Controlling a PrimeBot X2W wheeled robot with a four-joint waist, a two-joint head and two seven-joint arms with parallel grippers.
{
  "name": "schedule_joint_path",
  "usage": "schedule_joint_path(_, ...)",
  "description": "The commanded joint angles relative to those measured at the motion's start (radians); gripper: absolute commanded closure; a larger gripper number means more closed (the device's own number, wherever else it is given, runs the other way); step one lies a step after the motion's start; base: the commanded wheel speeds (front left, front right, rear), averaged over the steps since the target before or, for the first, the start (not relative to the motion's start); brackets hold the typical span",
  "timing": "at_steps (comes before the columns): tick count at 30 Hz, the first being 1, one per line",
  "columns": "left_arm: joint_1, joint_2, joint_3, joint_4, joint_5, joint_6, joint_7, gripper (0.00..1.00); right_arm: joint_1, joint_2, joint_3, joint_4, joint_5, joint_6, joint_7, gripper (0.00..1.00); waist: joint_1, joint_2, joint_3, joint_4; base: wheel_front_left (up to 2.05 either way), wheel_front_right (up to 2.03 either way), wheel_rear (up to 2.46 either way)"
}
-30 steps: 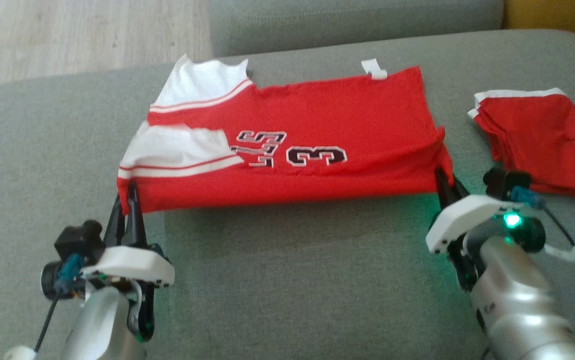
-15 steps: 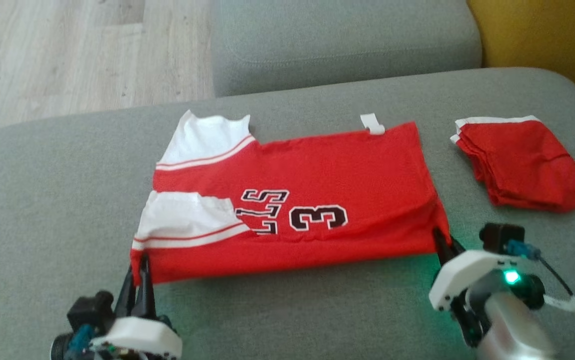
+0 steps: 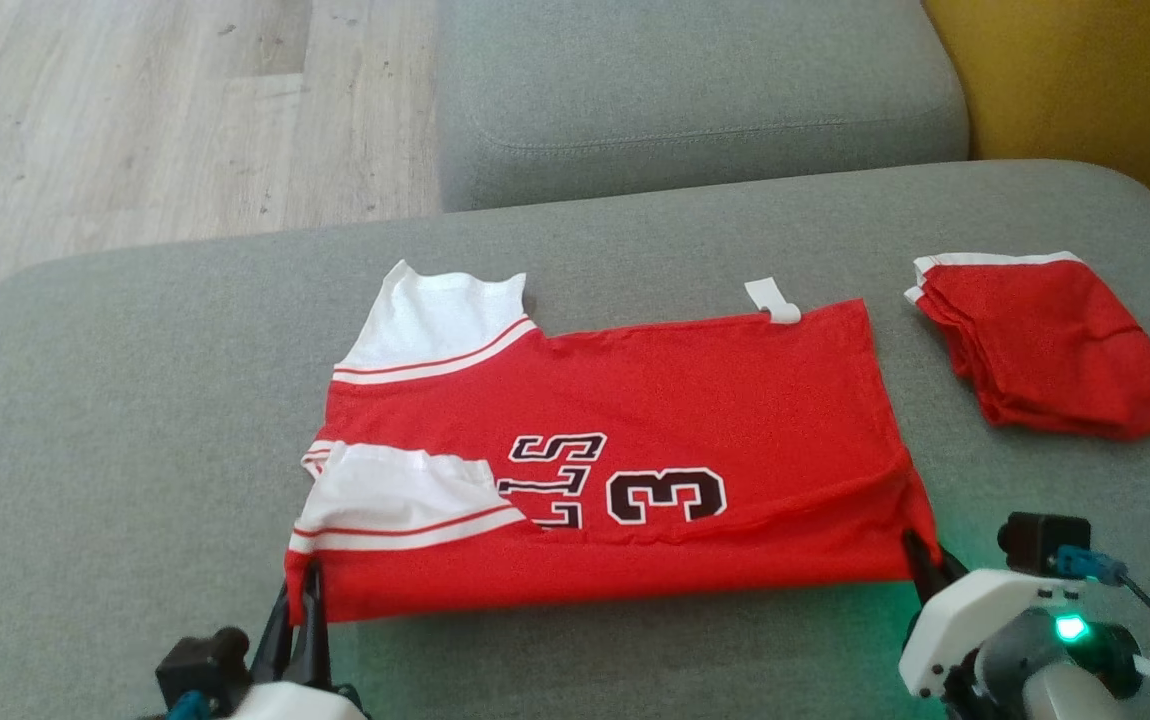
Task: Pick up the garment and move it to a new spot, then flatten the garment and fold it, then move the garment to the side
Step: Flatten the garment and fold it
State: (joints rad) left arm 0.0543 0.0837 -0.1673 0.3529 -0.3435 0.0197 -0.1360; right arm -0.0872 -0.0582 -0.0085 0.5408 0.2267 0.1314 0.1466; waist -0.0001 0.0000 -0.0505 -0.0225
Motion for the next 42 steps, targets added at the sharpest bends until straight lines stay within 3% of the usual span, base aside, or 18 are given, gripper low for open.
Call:
schedule_joint_path(1,-0.029,0.013,0.025,-0.019,0.0,0.007,0.0,1.0,-0.01,0.0,0.008,-0.061,-0.012,-0.001,0.014,1.0,0.0001,0.0,0.004,-0.001,0.0,0.0,0.0)
schedule_joint_path(2,-0.03,0.014,0.023,-0.012,0.0,0.007,0.004,0.95,-0.003,0.001,0.003,-0.076,-0.016,-0.001,0.023,1.0,0.0001,0.0,0.006,-0.002,0.0,0.0,0.0)
schedule_joint_path(3,-0.031,0.013,0.022,-0.006,-0.001,0.01,0.01,0.51,0.003,0.002,-0.002,-0.091,-0.024,-0.001,0.027,0.62,0.0001,0.0,0.008,-0.003,0.0,0.0,0.0)
schedule_joint_path(4,-0.033,0.013,0.022,-0.003,-0.002,0.013,0.011,0.0,0.008,0.004,-0.007,-0.107,-0.03,-0.001,0.028,0.0,0.0001,0.0,0.011,-0.005,0.0,0.0,0.0)
schedule_joint_path(12,-0.084,0.02,0.041,-0.024,-0.008,0.025,-0.028,0.0,-0.003,0.007,-0.006,-0.23,-0.049,-0.001,-0.001,0.0,0.0001,0.0,0.039,-0.02,0.0,0.0,0.0)
schedule_joint_path(20,-0.251,0.067,0.037,-0.106,0.013,-0.007,-0.048,0.0,-0.088,0.008,-0.03,-0.359,-0.054,-0.001,-0.026,0.0,0.0001,0.0,0.118,-0.051,0.0,0.0,0.0)
schedule_joint_path(26,-0.485,0.14,0.024,-0.097,0.036,-0.052,0.036,0.0,-0.204,0.008,-0.049,-0.408,-0.074,-0.001,-0.029,0.0,0.0001,0.0,0.222,-0.091,0.0,0.0,0.0)
schedule_joint_path(34,-0.818,0.273,-0.03,0.125,0.042,-0.133,0.243,0.0,-0.354,0.008,-0.034,-0.422,-0.086,-0.001,-0.053,0.0,0.0001,0.0,0.354,-0.163,0.0,0.0,0.0)
schedule_joint_path(42,-1.035,0.36,-0.165,0.313,-0.064,-0.15,0.416,0.0,-0.404,0.008,-0.007,-0.411,-0.053,-0.001,-0.089,0.0,0.0001,0.0,0.453,-0.204,0.0,0.0,0.0)
